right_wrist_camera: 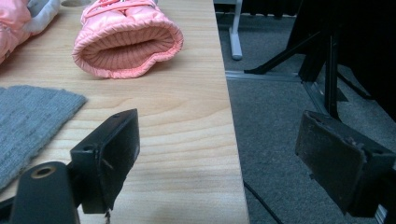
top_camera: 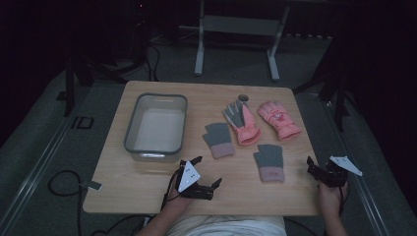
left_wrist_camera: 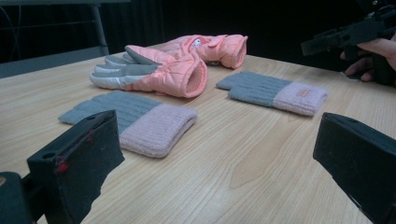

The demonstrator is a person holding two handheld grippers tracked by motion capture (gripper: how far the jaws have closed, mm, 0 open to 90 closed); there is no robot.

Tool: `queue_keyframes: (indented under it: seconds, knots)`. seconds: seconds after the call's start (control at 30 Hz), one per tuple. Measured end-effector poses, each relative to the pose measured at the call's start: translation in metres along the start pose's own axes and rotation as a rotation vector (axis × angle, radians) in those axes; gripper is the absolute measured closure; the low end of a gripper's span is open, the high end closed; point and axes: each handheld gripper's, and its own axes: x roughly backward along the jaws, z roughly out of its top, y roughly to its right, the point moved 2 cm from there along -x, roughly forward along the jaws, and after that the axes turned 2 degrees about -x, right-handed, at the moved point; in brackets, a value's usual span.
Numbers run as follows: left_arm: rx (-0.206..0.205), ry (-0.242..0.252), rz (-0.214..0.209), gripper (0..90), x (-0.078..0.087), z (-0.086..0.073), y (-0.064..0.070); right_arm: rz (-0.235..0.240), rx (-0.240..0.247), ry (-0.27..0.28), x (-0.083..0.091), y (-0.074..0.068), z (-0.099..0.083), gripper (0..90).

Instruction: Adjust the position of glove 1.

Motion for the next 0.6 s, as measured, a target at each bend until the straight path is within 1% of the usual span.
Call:
queue_keyframes:
  seconds: [0.17,0.23,0.33,0.47,0.6]
  knots:
    - [0.002,-0.003,0.000,0.5,-0.0002,0.0001,-0.0001,-0.004,-0.001,-0.005,-0.0001,0.0002,-0.0001,13.7]
    - [0.002,-0.007,-0.002,0.5,-0.0005,0.0002,-0.0001,-0.007,-0.004,0.008,0.0011,0.0003,-0.0004,13.8]
    - [0.003,-0.010,-0.003,0.5,-0.0008,0.0003,-0.0004,-0.021,0.009,0.011,0.0017,-0.0005,-0.0006,13.8]
    - [0.009,-0.007,-0.008,0.5,-0.0006,0.0002,-0.0015,-0.026,0.017,0.004,0.0011,-0.0014,-0.0005,13.8]
    - [0.010,-0.005,-0.014,0.5,-0.0005,0.0001,-0.0021,-0.017,-0.001,-0.015,0.0012,-0.0002,0.0001,13.8]
